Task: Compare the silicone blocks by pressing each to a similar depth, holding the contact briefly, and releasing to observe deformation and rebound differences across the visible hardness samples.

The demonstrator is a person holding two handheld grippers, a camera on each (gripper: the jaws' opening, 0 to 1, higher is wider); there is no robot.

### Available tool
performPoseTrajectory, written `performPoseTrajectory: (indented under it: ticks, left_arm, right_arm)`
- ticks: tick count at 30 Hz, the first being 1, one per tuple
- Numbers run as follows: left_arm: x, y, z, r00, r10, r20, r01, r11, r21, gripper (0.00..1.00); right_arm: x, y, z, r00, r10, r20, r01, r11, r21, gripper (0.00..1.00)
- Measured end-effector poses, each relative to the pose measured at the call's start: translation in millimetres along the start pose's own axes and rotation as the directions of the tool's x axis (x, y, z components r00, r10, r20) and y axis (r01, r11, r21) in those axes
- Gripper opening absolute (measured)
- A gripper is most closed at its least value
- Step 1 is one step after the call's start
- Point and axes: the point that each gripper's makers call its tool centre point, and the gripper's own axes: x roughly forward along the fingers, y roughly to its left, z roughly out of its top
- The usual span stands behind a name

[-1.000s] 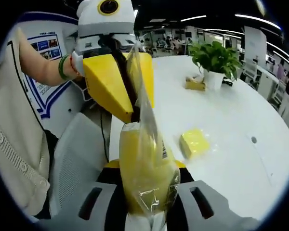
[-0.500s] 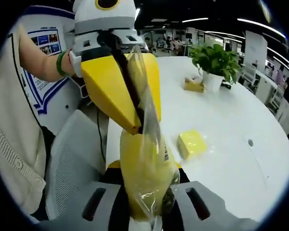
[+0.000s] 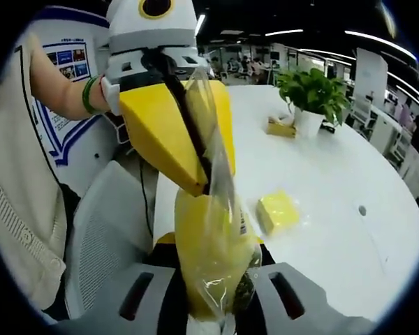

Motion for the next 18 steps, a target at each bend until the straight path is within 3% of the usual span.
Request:
performPoseTrajectory:
  ticks: [1, 2, 9, 12, 18]
  left_arm:
    - [0.2, 0.5, -0.4, 1.000, 0.004, -0.004, -0.004, 1.000, -0.020, 0.00]
    - [0.5, 0.0, -1.5, 1.000, 0.010, -0.014, -0.011, 0.996, -0.091, 0.00]
    - [2.3, -1.4, 0.0, 1.000, 0.013, 0.009, -0.012, 0.997, -0.077, 0.00]
    - [1.4, -0.7, 3.0, 0.999, 0.012, 0.045, -0.006, 0.993, -0.118, 0.00]
    - [1.7, -0.9, 3.6, 0.999, 0.014, 0.051, -0.007, 0.993, -0.121, 0.00]
  right_arm:
    - [0.0, -0.2, -0.4, 1.000, 0.006, -0.004, -0.006, 1.000, 0.004, 0.12]
    - [0.6, -0.1, -0.5, 1.000, 0.005, -0.003, -0.005, 1.000, -0.005, 0.12]
    - [-0.4, -2.3, 0.4, 1.000, 0.004, 0.000, -0.004, 1.000, -0.006, 0.12]
    - [-2.0, -4.0, 2.5, 1.000, -0.006, 0.006, 0.006, 1.000, -0.021, 0.12]
    - [-1.8, -5.2, 3.9, 1.000, -0.008, 0.009, 0.008, 0.999, -0.035, 0.12]
